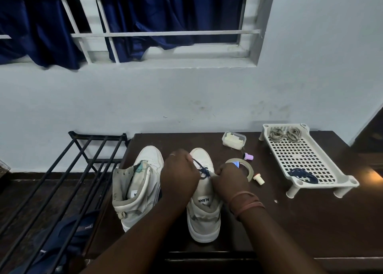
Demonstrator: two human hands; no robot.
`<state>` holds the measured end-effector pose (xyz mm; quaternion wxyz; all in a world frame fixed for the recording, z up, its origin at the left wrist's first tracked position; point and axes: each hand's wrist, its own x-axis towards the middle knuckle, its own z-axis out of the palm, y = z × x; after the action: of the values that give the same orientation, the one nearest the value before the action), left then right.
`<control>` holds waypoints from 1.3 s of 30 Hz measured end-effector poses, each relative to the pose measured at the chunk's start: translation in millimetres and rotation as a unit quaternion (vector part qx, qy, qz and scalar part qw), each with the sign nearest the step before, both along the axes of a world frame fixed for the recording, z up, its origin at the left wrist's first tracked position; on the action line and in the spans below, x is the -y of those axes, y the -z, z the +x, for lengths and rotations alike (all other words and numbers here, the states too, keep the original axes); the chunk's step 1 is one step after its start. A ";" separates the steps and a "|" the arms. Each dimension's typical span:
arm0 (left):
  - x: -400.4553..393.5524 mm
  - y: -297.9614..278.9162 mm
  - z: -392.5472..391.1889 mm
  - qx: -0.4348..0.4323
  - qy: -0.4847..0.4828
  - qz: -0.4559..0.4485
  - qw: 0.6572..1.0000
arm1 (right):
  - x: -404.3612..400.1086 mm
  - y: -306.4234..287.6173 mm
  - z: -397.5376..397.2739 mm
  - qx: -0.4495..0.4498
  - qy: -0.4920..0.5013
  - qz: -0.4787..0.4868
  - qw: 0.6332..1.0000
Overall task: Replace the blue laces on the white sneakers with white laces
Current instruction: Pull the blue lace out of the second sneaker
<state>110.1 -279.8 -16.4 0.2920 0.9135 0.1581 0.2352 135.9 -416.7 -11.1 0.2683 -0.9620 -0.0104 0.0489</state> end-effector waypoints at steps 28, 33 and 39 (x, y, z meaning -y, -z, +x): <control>-13.7 -50.6 5.1 0.142 0.060 -0.557 0.816 | -2.9 -9.5 -8.4 0.010 0.018 0.015 1.000; -25.1 -48.0 3.7 -0.094 0.151 -0.046 0.983 | -4.4 -11.5 -11.7 0.020 0.010 0.009 1.000; -11.4 -33.5 -2.9 -0.155 0.138 0.143 0.968 | -5.4 -12.1 -11.8 0.019 0.010 0.007 1.000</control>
<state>107.2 -268.4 17.1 0.1602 0.9840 0.0389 0.0682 124.1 -411.4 1.0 0.2748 -0.9611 -0.0064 0.0279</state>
